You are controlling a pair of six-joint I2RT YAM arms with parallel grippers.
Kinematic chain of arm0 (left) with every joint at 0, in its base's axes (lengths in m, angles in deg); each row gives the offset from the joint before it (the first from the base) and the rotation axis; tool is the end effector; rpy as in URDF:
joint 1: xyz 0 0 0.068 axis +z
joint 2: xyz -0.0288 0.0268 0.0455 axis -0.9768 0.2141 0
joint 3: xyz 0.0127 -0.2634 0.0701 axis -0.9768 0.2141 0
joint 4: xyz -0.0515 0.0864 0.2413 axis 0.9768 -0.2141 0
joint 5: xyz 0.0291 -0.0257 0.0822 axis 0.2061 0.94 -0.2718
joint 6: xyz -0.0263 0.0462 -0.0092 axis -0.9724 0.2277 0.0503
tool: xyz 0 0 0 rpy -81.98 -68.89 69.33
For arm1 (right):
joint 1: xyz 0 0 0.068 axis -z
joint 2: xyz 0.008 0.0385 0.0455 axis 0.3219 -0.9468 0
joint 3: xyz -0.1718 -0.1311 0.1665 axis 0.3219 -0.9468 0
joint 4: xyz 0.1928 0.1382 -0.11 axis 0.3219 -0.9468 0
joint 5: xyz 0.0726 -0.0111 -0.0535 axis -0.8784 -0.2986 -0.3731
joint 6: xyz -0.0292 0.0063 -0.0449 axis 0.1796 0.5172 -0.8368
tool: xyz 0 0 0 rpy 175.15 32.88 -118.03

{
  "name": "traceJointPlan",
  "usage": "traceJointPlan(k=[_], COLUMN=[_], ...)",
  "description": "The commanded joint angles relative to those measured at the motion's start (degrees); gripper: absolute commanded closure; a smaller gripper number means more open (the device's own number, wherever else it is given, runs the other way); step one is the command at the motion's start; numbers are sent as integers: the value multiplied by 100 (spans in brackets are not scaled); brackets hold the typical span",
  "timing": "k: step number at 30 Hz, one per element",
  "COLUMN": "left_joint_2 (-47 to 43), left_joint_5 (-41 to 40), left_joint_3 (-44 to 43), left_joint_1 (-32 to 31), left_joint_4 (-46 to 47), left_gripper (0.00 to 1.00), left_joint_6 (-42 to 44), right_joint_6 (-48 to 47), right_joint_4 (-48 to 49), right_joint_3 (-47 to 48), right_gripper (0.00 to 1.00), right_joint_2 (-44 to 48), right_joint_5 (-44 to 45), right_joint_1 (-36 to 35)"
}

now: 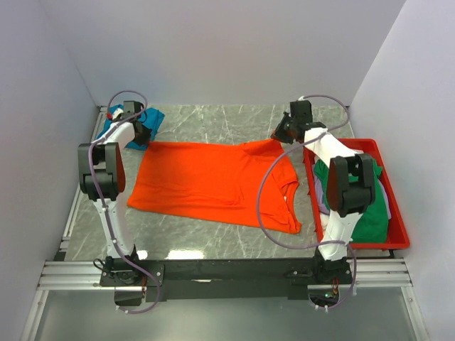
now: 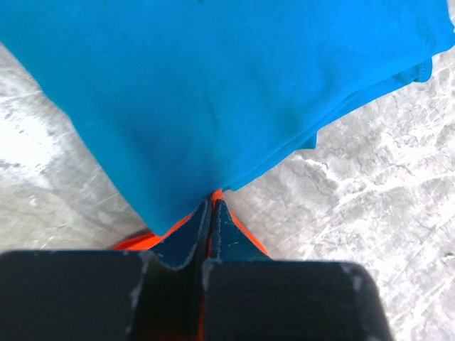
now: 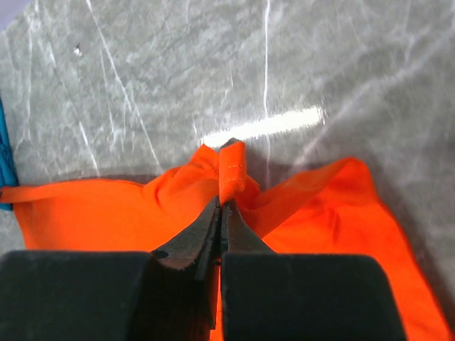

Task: Fold and stack the t-shirts
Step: Fold the tshirt

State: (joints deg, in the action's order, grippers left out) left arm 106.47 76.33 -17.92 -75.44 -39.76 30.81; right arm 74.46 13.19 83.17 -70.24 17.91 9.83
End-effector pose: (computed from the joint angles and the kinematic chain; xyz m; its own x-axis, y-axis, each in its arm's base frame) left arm 0.4658 0.0244 0.1822 -0.3565 -0.8099 -0.4658 -0.7411 0.5487 -0.3869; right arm 0.4285 0.0722 0.2331 -0.6862 0.4655 -0.5589 0.1707 0.8500 0.4983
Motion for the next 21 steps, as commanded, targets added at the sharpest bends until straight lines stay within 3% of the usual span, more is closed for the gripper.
traceJointPlan(k=[1,21], left_joint_2=[-479,-1446], left_joint_5=[337,461], left_joint_3=[176,1564], left_joint_1=[132,352], left_joint_4=[412,966], left_gripper=[100,99], left_joint_6=[115,-60], right_joint_6=[2,274], right_joint_4=[211,158], right_joint_3=[-362,-2832], right_gripper=[100,100], right_joint_2=[711,3032], right_joint_5=[179,461], right_joint_1=[16,-133])
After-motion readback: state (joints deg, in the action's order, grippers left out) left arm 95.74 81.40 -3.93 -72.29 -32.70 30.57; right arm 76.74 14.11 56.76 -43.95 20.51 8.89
